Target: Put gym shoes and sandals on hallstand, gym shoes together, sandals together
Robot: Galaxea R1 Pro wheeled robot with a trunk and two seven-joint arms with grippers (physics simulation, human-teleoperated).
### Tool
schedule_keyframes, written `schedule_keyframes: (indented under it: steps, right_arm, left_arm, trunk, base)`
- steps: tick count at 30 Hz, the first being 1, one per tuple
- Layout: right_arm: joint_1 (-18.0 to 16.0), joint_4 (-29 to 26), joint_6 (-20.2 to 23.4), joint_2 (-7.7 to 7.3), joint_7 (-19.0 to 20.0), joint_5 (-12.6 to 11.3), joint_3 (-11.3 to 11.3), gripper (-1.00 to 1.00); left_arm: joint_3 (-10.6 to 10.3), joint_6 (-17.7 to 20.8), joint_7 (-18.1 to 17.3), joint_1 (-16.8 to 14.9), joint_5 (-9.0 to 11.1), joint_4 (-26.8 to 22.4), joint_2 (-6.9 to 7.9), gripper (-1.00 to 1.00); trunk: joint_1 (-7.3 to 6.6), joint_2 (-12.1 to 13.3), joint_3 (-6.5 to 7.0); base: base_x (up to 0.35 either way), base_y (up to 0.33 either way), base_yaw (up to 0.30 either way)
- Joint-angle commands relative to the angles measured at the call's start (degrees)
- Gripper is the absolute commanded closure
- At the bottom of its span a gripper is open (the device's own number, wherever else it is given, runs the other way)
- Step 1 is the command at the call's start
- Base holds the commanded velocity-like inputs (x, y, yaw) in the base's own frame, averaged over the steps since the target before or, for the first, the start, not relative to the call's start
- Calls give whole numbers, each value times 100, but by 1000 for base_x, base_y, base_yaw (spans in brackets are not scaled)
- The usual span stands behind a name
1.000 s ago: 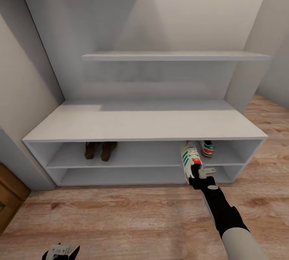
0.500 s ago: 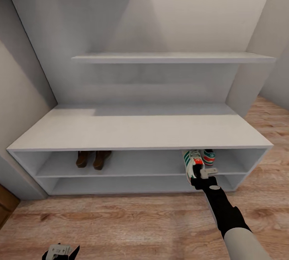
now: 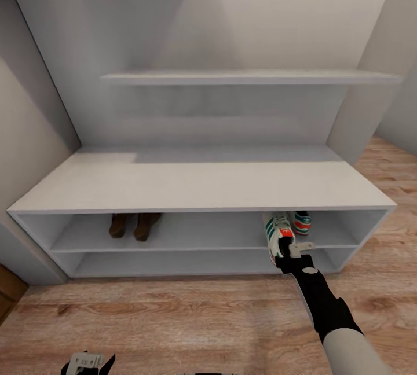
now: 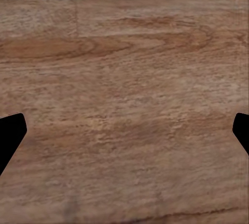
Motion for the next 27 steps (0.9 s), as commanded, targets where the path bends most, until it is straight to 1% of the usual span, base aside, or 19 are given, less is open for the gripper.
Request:
schedule_keyframes:
  steps: [1, 10, 16, 23, 27]
  right_arm:
    - [-2, -10, 27, 2, 17, 49, -6, 100]
    - [-2, -10, 25, 2, 12, 51, -6, 100]
    - [-2, -10, 25, 2, 13, 49, -6, 100]
    - [-2, -10, 25, 2, 15, 49, -5, 100]
    - [-2, -10, 25, 2, 16, 52, -6, 100]
  left_arm:
    - [48, -1, -57, -4, 0, 3, -1, -100]
    - [60, -4, -49, -4, 0, 0, 0, -100]
    - [59, -2, -49, -4, 0, 0, 1, -100]
    - [59, -5, -58, -4, 0, 0, 1, -100]
    - [59, -2, -65, -4, 0, 2, 1, -100]
  trunk:
    - [21, -44, -32]
    - [21, -44, -57]
    - [21, -44, -57]
    - [21, -44, -57]
    - [21, -44, -57]
  base:
    - [0, 0, 0]
    - [3, 0, 0]
    - [221, 0, 0]
    - [47, 0, 0]
    - [214, 0, 0]
